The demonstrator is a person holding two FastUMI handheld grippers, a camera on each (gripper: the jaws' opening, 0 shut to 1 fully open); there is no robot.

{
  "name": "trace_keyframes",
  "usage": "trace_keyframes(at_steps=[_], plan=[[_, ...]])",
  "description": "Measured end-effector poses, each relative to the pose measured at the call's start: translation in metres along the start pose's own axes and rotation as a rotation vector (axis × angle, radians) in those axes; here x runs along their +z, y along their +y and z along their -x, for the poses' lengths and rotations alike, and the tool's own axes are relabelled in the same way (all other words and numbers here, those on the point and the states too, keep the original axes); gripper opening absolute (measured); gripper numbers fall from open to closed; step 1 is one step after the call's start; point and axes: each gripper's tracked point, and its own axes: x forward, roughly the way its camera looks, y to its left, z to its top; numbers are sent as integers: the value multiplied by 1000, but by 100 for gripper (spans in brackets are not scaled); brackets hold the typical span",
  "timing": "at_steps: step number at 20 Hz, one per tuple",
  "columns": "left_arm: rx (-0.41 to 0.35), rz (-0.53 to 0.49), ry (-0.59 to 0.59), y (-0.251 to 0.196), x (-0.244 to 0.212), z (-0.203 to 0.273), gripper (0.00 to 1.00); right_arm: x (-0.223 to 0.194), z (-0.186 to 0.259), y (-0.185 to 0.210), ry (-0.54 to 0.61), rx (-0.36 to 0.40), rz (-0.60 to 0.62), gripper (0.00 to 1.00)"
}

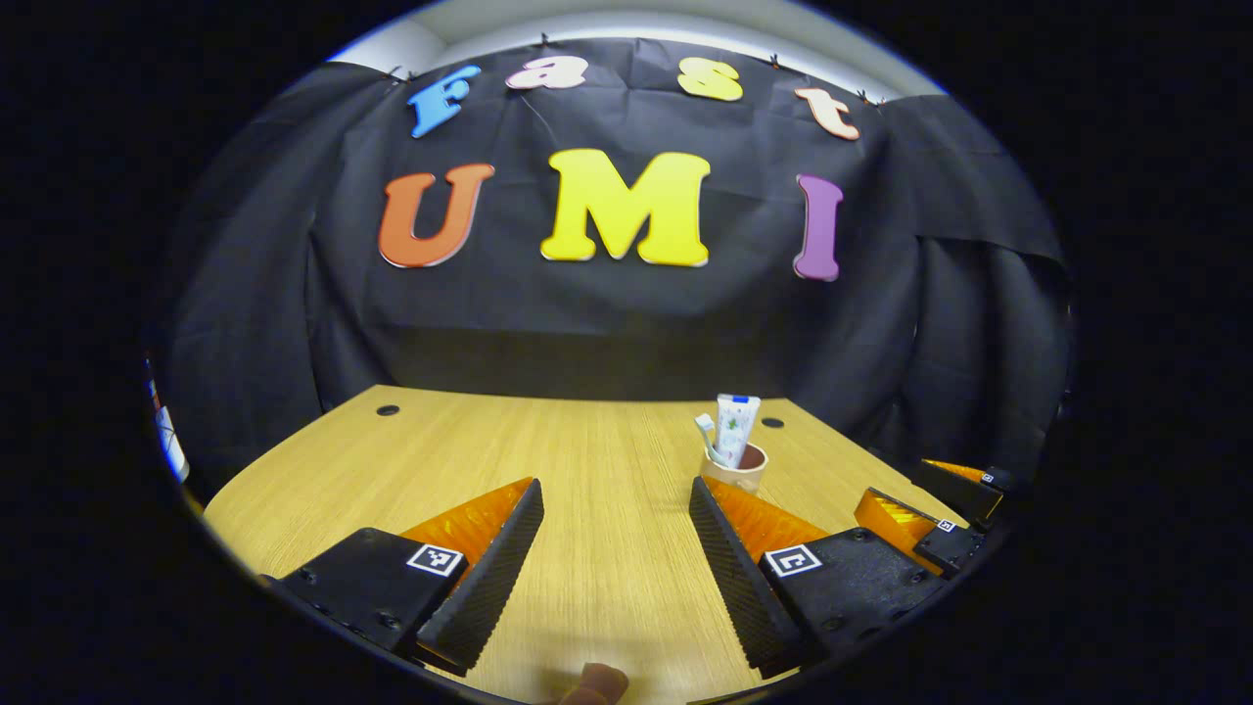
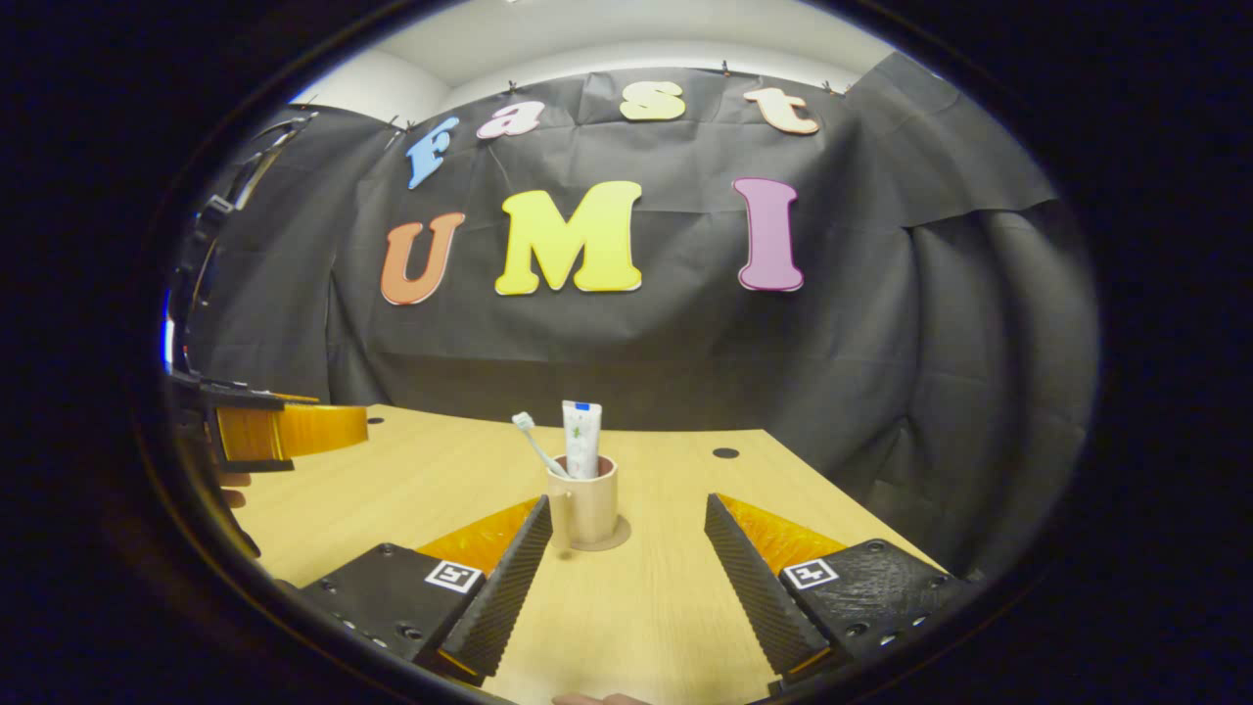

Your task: Put the toothbrush and toothpaste on the desktop into the cup, then pick up the cup and place it on the coaster on the desktop.

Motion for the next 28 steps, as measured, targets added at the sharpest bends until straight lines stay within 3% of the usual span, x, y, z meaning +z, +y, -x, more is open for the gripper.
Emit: trace_keyframes(at_steps=[2,6,21,28], plan=[[26,14,-82,14,4,11,96,3,6,6,-6,4,8,96],[59,-43,-124,36,-6,24,96,14,15,6,-31,-23,13,95],[62,-42,-137,38,-24,31,96,27,23,-12,-49,-74,-17,95],[86,-29,-109,50,-36,35,96,23,24,-1,-32,-49,-7,96]])
